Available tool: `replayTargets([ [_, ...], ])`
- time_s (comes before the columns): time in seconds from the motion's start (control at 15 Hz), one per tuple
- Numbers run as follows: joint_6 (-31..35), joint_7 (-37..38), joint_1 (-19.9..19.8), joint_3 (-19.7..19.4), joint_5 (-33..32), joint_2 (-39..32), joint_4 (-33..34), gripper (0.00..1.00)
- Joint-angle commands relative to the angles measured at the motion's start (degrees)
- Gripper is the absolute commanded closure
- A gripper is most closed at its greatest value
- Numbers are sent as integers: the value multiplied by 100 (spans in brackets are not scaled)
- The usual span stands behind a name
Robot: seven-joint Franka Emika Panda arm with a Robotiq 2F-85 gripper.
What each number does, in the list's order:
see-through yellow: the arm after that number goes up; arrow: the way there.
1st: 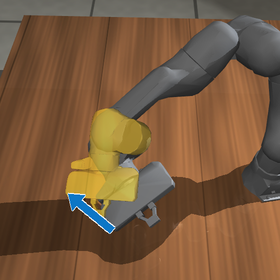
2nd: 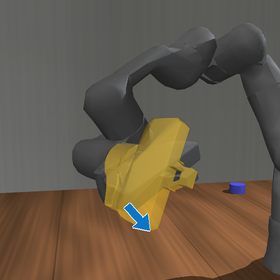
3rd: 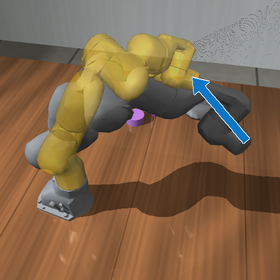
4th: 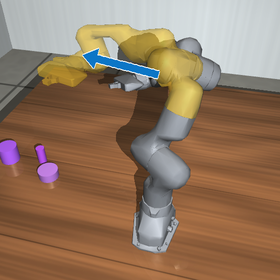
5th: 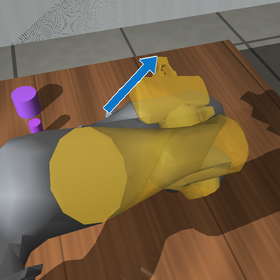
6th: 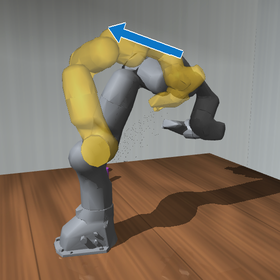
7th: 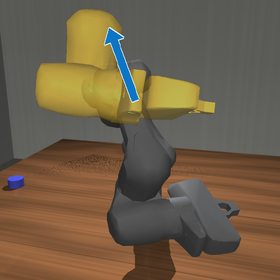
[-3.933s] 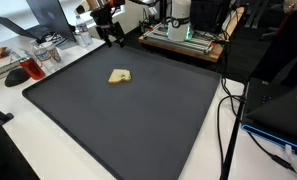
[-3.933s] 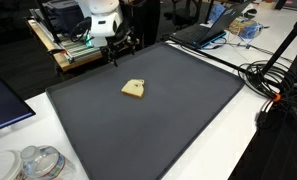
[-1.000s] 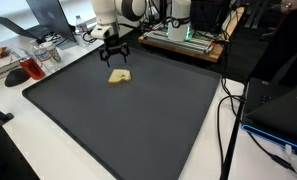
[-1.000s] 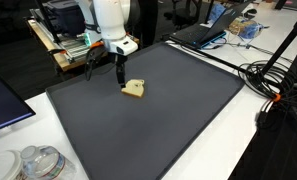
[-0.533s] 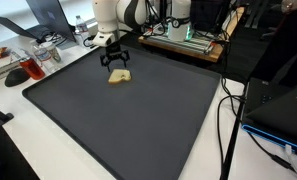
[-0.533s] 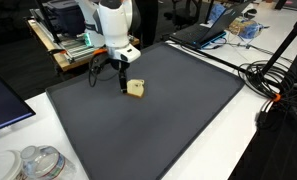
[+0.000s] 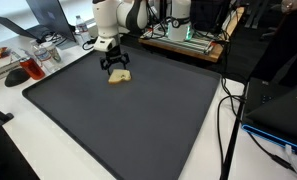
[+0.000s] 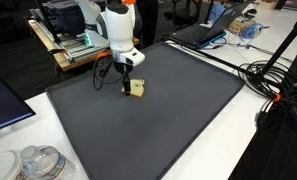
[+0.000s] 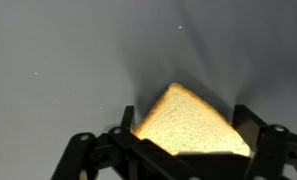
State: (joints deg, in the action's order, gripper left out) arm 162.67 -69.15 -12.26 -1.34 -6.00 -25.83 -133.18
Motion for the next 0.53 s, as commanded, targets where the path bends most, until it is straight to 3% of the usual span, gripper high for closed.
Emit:
replayTargets([
  [0.0,-3,284,119,-105,-363,-165,159,7],
  [0.07,1,349,152,-132,-433,-178,165,26],
  [0.47,4,552,213,-155,-655,-111,143,67],
])
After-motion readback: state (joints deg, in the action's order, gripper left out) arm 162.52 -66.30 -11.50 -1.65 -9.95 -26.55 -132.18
